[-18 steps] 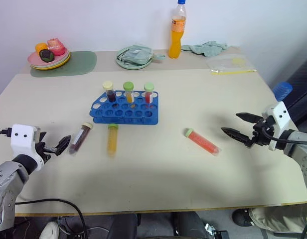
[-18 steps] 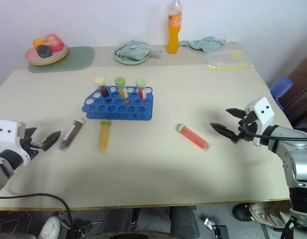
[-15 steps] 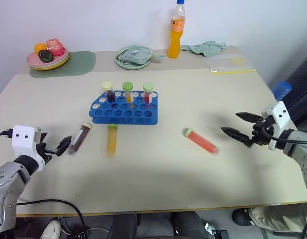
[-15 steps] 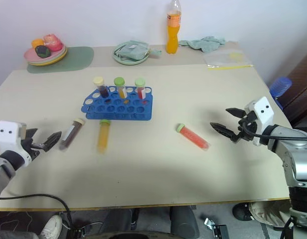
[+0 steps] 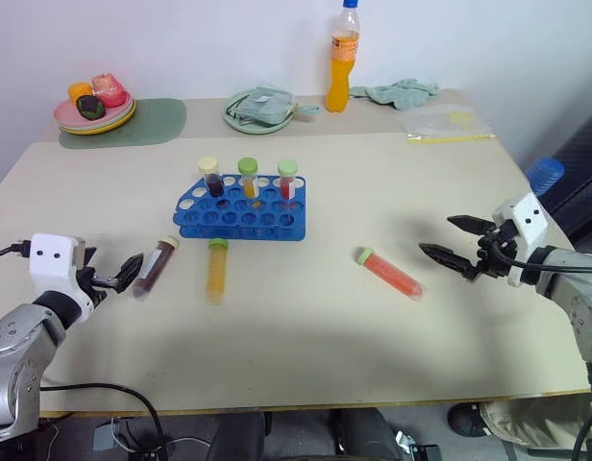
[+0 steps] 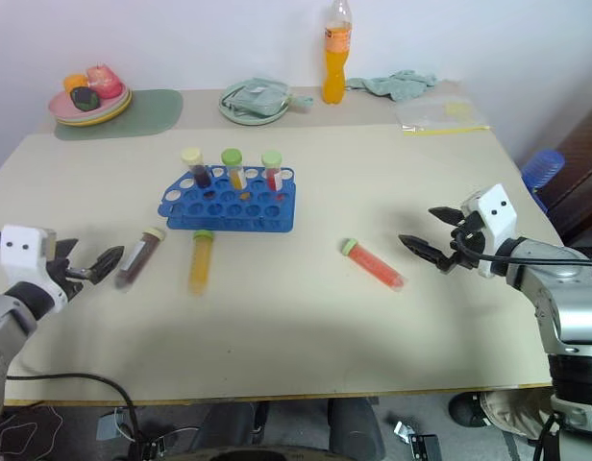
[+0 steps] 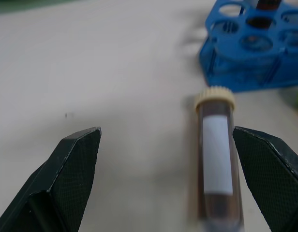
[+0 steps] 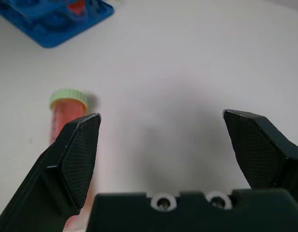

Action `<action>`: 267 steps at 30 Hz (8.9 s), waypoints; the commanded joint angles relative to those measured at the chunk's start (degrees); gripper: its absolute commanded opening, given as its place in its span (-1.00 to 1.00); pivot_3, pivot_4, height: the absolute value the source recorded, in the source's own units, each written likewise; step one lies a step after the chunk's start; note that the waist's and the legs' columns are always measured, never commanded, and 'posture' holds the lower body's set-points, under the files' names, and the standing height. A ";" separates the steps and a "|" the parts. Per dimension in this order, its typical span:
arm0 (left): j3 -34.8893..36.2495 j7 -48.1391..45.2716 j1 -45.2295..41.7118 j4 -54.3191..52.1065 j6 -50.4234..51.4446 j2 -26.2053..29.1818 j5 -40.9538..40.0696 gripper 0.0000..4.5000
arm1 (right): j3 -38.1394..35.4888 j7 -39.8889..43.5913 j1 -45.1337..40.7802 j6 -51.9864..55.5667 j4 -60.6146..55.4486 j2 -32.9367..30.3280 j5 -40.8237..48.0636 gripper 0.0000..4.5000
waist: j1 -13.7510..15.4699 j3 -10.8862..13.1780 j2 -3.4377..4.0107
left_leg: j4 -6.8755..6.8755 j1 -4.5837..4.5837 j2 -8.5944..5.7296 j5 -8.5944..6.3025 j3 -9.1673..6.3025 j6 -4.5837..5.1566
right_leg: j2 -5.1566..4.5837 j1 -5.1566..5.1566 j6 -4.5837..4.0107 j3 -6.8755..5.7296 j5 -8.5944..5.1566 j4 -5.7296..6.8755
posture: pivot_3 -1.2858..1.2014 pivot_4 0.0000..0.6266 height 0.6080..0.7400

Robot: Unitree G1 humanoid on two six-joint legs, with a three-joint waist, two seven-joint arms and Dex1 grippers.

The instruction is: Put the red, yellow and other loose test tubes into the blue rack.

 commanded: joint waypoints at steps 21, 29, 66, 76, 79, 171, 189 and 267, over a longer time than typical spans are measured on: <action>-37.43 -25.22 -10.51 -6.79 -12.70 -2.23 1.77 0.98 | 20.50 -20.68 -29.73 61.47 -22.24 -0.40 12.83 1.00 | -0.11 0.04 0.09 | 0.01 -0.11 -0.01 -0.01 -0.01 0.02 | -0.01 -0.09 -0.02 0.00 0.00 -0.03 | 0.03 -0.52 1.00; -38.90 -26.50 -8.28 -5.40 -17.30 -2.36 4.21 0.98 | 29.15 -25.23 -35.21 61.47 -10.45 0.17 14.71 1.00 | -0.10 0.06 0.11 | -0.01 -0.13 -0.03 -0.02 -0.02 0.04 | 0.00 -0.11 -0.02 -0.04 0.00 -0.04 | 0.03 -0.52 1.00; -20.38 -11.26 -8.87 6.07 -24.27 -8.22 5.68 1.00 | 25.99 -28.36 -23.66 -14.94 2.20 42.28 -9.32 -0.66 | -0.51 0.09 0.19 | -0.02 -0.08 0.04 0.03 -0.04 -0.04 | 0.14 -0.24 0.00 0.02 0.02 0.09 | 0.03 -0.52 1.00; -19.41 -10.71 -6.20 1.23 -19.64 -5.23 4.88 1.00 | 26.33 -28.23 -24.49 -24.49 15.37 47.37 -15.27 -0.66 | -1.61 0.11 0.22 | -0.09 -0.08 0.06 0.07 -0.04 -0.11 | 0.17 -0.28 -0.01 0.03 0.02 0.14 | 0.03 -0.52 1.00; -18.94 -10.99 -5.89 1.57 -19.64 -4.83 4.82 1.00 | 26.21 -28.67 -24.66 -26.77 19.09 48.31 -16.98 -0.66 | -1.78 0.11 0.23 | -0.11 -0.08 0.06 0.08 -0.05 -0.13 | 0.19 -0.31 -0.01 0.04 0.02 0.17 | 0.03 -0.52 1.00; -31.61 71.87 -42.04 10.41 54.98 4.62 -64.35 -0.66 | 20.22 3.72 -8.17 -1.63 -25.81 11.89 3.99 0.91 | -0.14 0.18 0.09 | 0.10 -0.06 -0.01 0.07 -0.18 -0.11 | 0.11 -0.20 0.00 0.11 0.02 0.17 | 0.03 -0.52 1.00; -35.78 27.02 -25.50 -7.44 -12.63 4.65 -0.77 -0.66 | 22.16 -7.21 -4.07 -1.00 -18.69 19.85 -0.69 0.91 | 1.44 0.15 0.12 | -0.01 -0.12 -0.05 0.09 0.05 -0.15 | 0.07 -0.08 -0.03 0.08 0.05 -0.14 | 0.03 -0.52 1.00; -9.59 18.20 -32.75 2.99 39.27 10.69 -16.44 0.99 | 22.19 -8.59 -4.28 -0.97 -18.76 22.58 -1.73 0.91 | -0.53 0.18 0.03 | 0.11 -0.03 0.01 0.07 -0.14 -0.10 | 0.25 -0.06 0.08 -0.02 0.08 0.11 | 0.03 -0.52 1.00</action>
